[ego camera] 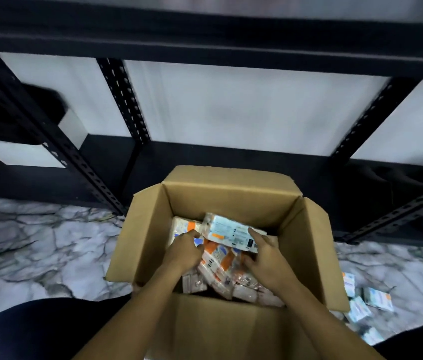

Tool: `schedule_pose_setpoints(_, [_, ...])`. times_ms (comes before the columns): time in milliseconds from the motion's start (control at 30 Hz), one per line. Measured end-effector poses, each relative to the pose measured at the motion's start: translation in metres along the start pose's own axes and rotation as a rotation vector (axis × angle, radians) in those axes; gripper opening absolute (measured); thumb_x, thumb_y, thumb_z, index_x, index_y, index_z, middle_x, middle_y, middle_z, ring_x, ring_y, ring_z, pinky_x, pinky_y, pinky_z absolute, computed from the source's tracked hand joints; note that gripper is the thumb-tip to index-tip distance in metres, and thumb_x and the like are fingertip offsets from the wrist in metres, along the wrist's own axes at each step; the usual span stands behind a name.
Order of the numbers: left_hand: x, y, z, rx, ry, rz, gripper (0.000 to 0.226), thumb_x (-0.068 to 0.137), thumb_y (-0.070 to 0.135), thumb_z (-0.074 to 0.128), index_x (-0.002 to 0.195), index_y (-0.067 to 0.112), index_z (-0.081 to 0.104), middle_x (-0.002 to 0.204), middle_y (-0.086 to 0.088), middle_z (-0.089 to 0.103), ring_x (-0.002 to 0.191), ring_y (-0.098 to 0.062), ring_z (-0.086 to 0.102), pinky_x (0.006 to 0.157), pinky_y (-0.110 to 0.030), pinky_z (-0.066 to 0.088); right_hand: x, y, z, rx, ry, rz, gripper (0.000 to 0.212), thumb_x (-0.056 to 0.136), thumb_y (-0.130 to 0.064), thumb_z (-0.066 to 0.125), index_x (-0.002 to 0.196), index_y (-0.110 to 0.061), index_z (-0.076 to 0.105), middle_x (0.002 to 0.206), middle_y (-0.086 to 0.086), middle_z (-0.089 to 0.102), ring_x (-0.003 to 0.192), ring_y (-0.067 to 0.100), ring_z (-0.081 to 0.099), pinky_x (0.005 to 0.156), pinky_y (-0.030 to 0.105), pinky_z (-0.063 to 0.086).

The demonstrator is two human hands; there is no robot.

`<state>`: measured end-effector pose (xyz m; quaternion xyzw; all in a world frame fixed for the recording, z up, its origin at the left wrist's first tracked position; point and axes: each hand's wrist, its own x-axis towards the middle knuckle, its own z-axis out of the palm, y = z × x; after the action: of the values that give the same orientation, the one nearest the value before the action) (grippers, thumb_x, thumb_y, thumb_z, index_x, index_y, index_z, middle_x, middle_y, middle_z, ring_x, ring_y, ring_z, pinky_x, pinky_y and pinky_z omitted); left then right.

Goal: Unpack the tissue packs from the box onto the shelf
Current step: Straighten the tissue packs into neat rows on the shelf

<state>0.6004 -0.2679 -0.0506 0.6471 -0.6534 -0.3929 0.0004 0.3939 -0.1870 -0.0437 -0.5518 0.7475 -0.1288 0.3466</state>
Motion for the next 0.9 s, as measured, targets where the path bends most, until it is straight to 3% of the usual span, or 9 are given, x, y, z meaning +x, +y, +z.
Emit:
schedule_pose_setpoints(133, [0.021,-0.009,0.015,-0.075,-0.052,-0.136,0.044,0.094,0.03,0.056,0.134,0.013,0.053,0.135,-0.013,0.058,0.123,-0.028,0.054,0.097,-0.028,0.041,0.034,0.001,0.011,-0.119,-0.01,-0.021,0.077,0.083,-0.056,0.055,0.15,-0.031,0.027,0.146,0.003,0.045,0.132,0.025,0.043,0.106,0.041,0.039])
schedule_pose_setpoints(233, [0.034,-0.011,0.025,-0.113,-0.075,-0.203,0.046,0.096,0.034,0.055,0.133,0.007,0.053,0.137,-0.014,0.056,0.125,-0.028,0.052,0.095,-0.026,0.039,0.056,0.002,0.016,-0.271,-0.007,-0.03,0.082,0.086,-0.051,0.062,0.153,-0.028,0.021,0.148,0.003,0.039,0.136,0.026,0.037,0.105,0.036,0.033])
schedule_pose_setpoints(467, [0.054,-0.015,0.051,-0.33,-0.142,-0.317,0.042,0.086,0.047,0.066,0.103,0.009,0.066,0.107,-0.011,0.069,0.097,-0.026,0.064,0.076,-0.029,0.046,0.098,0.018,0.034,-0.385,-0.045,-0.051,0.104,0.081,-0.065,0.062,0.157,-0.028,0.001,0.164,0.001,0.014,0.15,0.026,0.013,0.118,0.045,0.02])
schedule_pose_setpoints(600, [0.062,-0.019,0.061,-0.378,-0.18,-0.335,0.053,0.081,0.056,0.064,0.11,0.011,0.068,0.109,-0.008,0.07,0.097,-0.025,0.065,0.078,-0.032,0.051,0.114,0.024,0.044,-0.424,-0.048,-0.065,0.109,0.079,-0.065,0.065,0.157,-0.021,0.001,0.161,0.007,0.021,0.149,0.028,0.017,0.119,0.045,0.017])
schedule_pose_setpoints(767, [0.068,-0.022,0.068,-0.404,-0.18,-0.345,0.042,0.084,0.044,0.067,0.112,0.013,0.067,0.102,-0.003,0.071,0.088,-0.019,0.067,0.07,-0.031,0.052,0.124,0.025,0.058,-0.43,-0.037,-0.087,0.098,0.075,-0.058,0.07,0.151,-0.022,0.02,0.149,0.005,0.037,0.139,0.026,0.032,0.116,0.044,0.023])
schedule_pose_setpoints(900, [0.067,-0.022,0.07,-0.41,-0.18,-0.335,0.027,0.09,0.033,0.065,0.11,0.016,0.057,0.102,-0.001,0.062,0.076,-0.008,0.057,0.056,-0.023,0.043,0.125,0.023,0.07,-0.467,-0.015,-0.11,0.094,0.074,-0.055,0.071,0.148,-0.022,0.024,0.138,0.003,0.046,0.129,0.026,0.042,0.108,0.044,0.034])
